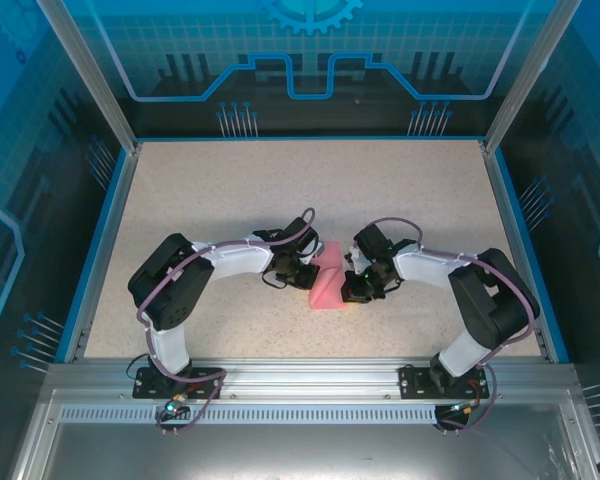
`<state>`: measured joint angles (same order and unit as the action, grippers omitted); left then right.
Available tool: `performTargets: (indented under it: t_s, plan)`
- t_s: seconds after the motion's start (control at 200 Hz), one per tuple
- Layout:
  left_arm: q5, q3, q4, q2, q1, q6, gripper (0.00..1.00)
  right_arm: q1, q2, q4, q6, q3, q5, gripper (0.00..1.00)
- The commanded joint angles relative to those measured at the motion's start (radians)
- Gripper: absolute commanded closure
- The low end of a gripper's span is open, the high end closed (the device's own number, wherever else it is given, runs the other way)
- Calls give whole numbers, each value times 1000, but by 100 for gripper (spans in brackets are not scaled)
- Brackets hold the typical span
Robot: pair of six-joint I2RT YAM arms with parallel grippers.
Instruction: Fold a paper plane with a square sheet of paper (fold left side to right side)
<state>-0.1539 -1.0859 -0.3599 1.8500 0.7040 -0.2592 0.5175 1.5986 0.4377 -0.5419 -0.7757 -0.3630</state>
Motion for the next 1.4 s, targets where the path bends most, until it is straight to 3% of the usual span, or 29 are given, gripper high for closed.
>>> performTargets:
  t_s: [0.0,0.35,0.585,0.925,1.12,1.395]
  plan:
    - [5,14,-8,29,-6,12,100,12,-69,-23,-7,8,-4,96]
    - [-1,17,-2,31,-2,8,100,9,-25,-250,-134,-13,-93,97]
    - [0,14,-4,34,7,5,100,7,-17,-204,-108,-58,-62,96]
    - [7,6,-11,43,12,8,100,-44,-181,-108,-68,45,4,81]
    - [7,0,-13,44,12,9,100,-31,-111,-203,-116,21,-74,93]
    - [6,-6,-15,47,15,11,100,-9,-3,-272,-142,-46,-97,94]
